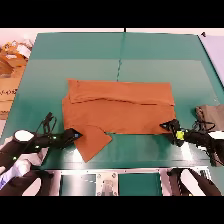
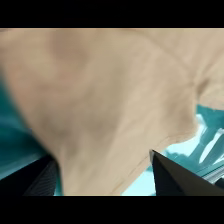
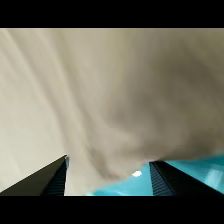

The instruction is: Fold the shirts.

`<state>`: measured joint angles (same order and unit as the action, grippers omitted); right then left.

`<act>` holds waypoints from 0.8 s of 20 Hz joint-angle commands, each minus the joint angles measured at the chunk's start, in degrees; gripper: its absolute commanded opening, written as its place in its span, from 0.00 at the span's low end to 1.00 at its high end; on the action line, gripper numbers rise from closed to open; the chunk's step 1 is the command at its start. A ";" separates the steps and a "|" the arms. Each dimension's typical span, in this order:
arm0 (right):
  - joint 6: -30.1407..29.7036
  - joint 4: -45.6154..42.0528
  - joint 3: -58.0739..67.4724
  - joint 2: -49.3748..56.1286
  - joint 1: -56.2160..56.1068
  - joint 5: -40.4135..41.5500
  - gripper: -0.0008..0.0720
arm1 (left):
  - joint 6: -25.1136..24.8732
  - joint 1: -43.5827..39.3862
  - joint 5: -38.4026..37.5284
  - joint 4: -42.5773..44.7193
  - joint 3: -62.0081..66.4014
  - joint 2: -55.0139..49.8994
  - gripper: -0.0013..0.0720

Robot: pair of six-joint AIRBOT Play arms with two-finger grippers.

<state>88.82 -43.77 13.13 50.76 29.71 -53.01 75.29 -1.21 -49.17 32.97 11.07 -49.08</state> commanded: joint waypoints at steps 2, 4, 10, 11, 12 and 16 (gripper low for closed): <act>-4.09 4.52 -0.22 3.85 -0.09 4.26 0.50 | -2.89 -7.34 8.07 -9.09 -1.27 -0.09 0.37; -7.04 3.37 0.26 3.80 -0.09 1.20 0.08 | -3.78 -7.34 1.75 -6.32 0.87 -0.07 0.05; -1.46 -11.93 6.73 1.22 0.13 -12.96 0.03 | 7.43 -7.34 -20.48 17.16 13.51 2.16 0.05; 0.66 -14.88 8.31 -0.85 0.13 -15.23 0.03 | 9.92 -7.34 -23.65 20.46 16.39 3.76 0.05; 2.27 -17.14 9.81 -3.28 0.13 -17.40 0.03 | 11.63 -7.34 -26.32 22.43 19.52 5.27 0.05; 5.05 -18.73 17.51 -10.25 -0.07 -19.87 0.03 | 14.38 -7.34 -25.33 27.26 31.28 6.49 0.05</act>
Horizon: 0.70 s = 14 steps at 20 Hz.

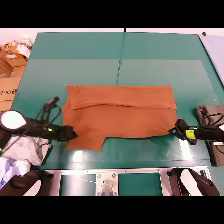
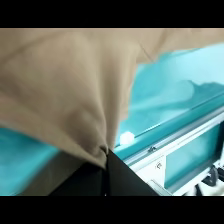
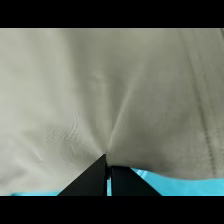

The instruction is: Fold the shirts.

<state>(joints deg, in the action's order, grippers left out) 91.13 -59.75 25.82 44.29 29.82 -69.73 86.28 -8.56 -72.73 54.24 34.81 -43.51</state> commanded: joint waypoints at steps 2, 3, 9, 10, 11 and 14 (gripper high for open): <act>2.73 -2.01 8.50 -1.11 -2.08 -0.61 0.03 | 1.75 0.00 0.42 5.35 11.23 -3.76 0.05; 2.73 -1.18 10.47 1.29 -3.69 1.99 0.03 | 0.13 0.00 1.75 4.59 12.76 -7.06 0.05; 2.73 1.27 28.81 24.22 -11.23 10.56 0.03 | -3.28 0.20 9.77 5.97 28.35 -27.82 0.05; 2.73 1.25 32.50 29.07 -12.13 11.26 0.03 | -3.39 0.17 10.88 6.25 31.63 -31.26 0.05; 2.73 1.29 35.82 33.40 -13.05 12.02 0.03 | -3.72 0.17 12.02 6.21 34.58 -34.38 0.05; 2.71 1.64 45.57 45.64 -15.63 14.25 0.03 | -4.26 0.17 14.80 6.25 42.99 -44.28 0.05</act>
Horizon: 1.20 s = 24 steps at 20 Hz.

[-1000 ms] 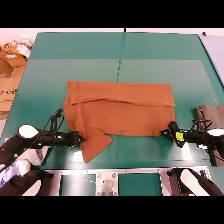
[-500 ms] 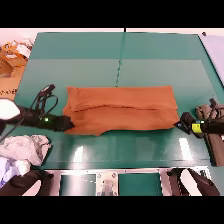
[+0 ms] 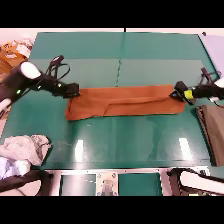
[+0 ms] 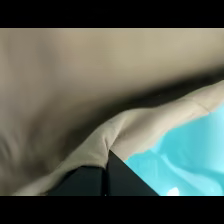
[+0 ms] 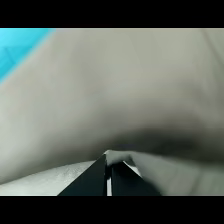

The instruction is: Fold the shirts.

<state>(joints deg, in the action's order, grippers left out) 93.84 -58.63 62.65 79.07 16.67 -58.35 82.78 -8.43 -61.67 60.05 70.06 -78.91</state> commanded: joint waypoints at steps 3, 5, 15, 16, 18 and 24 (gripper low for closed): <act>0.02 2.67 17.73 19.89 -3.45 3.80 0.42 | -0.74 0.04 8.44 0.61 12.83 -14.38 0.78; -3.26 1.97 22.77 21.20 -1.38 0.33 0.60 | -0.55 0.07 9.99 3.65 15.63 -14.32 0.99; -22.49 1.90 28.92 27.82 17.53 -18.62 0.72 | 2.47 0.04 -5.86 13.88 25.88 -14.34 0.05; -24.22 2.86 28.92 29.62 17.53 -19.96 0.72 | 2.89 0.04 -6.05 13.33 25.88 -14.34 0.05; -26.56 5.95 28.92 32.96 16.31 -23.02 0.72 | 2.89 0.04 -5.95 11.52 25.83 -14.34 0.05; -28.55 10.49 29.29 37.07 8.74 -23.30 0.35 | 2.84 -0.07 -4.92 4.92 25.83 -14.56 0.05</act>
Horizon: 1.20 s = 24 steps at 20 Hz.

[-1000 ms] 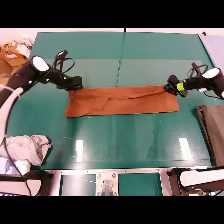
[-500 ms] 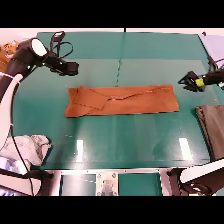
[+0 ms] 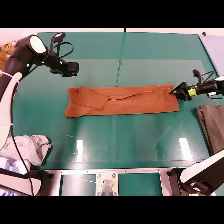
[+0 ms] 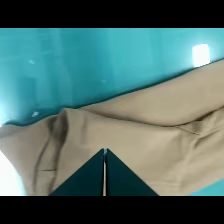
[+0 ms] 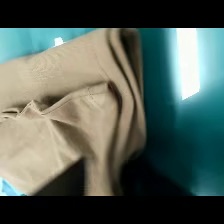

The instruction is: Fold the shirts.

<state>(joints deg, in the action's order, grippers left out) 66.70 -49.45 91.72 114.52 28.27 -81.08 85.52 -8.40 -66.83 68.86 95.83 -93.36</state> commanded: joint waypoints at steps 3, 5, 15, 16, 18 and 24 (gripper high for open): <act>-0.92 1.42 2.32 1.16 -4.24 -1.95 0.03 | 0.09 -2.38 -0.22 -6.73 0.07 -2.01 0.05; 0.57 1.44 3.98 -1.25 -4.20 -4.66 0.03 | 0.02 -6.16 0.63 -7.32 -0.07 -4.52 0.05; 5.49 12.96 9.33 -26.84 -5.25 -16.83 0.03 | -7.69 -29.86 28.76 -35.52 0.00 -21.75 0.05; 6.08 13.03 9.33 -27.69 -5.90 -17.25 0.03 | -9.07 -31.08 30.47 -39.54 0.09 -22.99 0.05; 7.28 12.96 9.31 -27.96 -7.34 -17.38 0.03 | -11.10 -32.94 33.16 -44.63 0.13 -24.98 0.05; 7.26 13.05 9.14 -27.87 -9.33 -17.31 0.03 | -13.35 -28.39 20.31 -44.74 0.15 -22.80 0.05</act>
<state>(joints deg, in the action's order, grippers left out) 73.60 -36.91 100.84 87.02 19.84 -98.17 74.56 -39.00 -40.29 26.22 95.90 -117.38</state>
